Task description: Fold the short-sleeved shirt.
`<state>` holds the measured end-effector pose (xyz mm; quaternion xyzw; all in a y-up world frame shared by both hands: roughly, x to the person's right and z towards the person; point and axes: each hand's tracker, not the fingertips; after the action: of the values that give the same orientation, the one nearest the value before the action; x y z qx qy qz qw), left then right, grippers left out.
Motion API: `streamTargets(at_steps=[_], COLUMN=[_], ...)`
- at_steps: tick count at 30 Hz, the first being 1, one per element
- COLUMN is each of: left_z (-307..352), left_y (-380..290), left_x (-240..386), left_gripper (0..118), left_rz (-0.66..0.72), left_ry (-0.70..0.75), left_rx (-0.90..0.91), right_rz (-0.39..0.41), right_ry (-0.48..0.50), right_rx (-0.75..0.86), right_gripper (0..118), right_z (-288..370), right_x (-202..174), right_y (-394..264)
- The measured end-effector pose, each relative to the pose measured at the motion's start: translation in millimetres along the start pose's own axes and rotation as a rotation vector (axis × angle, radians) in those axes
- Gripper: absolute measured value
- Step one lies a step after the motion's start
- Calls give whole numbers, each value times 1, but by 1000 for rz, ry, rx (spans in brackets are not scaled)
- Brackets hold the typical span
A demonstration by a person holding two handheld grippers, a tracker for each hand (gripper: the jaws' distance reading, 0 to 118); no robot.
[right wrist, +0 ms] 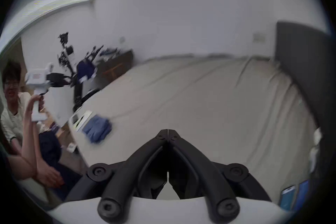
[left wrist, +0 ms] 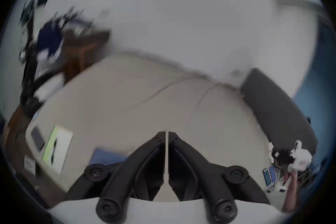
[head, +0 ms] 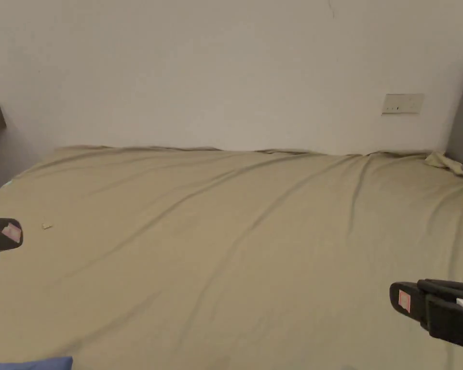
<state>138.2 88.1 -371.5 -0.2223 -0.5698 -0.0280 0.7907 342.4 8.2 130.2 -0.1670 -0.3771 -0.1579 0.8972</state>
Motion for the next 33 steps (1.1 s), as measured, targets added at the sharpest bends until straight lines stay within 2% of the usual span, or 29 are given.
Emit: streamTargets(at_steps=[3,5,7,8,10,12,14,15,18,19,20,21,22,23,25,29,30,31,33], left_z=[1,-5,-14,-20,-24,-31,-28,-27,-18,-15,-11,-11,-11,-11,-6,-4,-4,-4,-1], left_y=[1,-4,-6,-7,-11,-13,-9,-10,-8,-7,-5,-2,1,0,-1,-1,-1,-1,-2], left_x=[80,121,144,155,173,179,182,180,179,177,173,169,167,166,167,166,166,166,164], left_gripper=[3,3,3,3,3,3,3,3,5,22,54,92,112,114,114,118,118,118,118], left_rz=[-156,-194,-220,-266,-283,-249,-196,-197,-213,-191,-167,-157,-154,-157,-184,-192,-198,-210,-207], left_ry=[80,20,24,53,116,160,129,89,134,135,119,110,108,106,160,176,175,170,151], left_rx=[160,233,217,232,319,374,302,310,337,352,364,363,353,339,380,400,409,416,430], right_rz=[60,123,124,149,165,150,112,108,116,120,119,115,106,95,96,154,161,150,90], right_ry=[-127,-216,-238,-263,-341,-348,-331,-329,-336,-333,-332,-327,-322,-317,-299,-387,-384,-370,-243], right_rx=[159,253,330,379,429,434,427,444,464,468,475,478,481,463,478,471,462,451,435], right_gripper=[2,2,2,2,2,2,2,2,2,2,12,44,112,118,118,118,118,118,118], right_z=[39,60,77,82,85,82,87,90,97,97,93,93,94,90,89,80,77,75,71], right_x=[12,20,24,26,31,40,45,45,39,38,40,40,40,40,32,27,27,28,35], right_y=[35,55,67,71,76,78,79,77,78,79,79,80,82,86,88,86,87,88,89])
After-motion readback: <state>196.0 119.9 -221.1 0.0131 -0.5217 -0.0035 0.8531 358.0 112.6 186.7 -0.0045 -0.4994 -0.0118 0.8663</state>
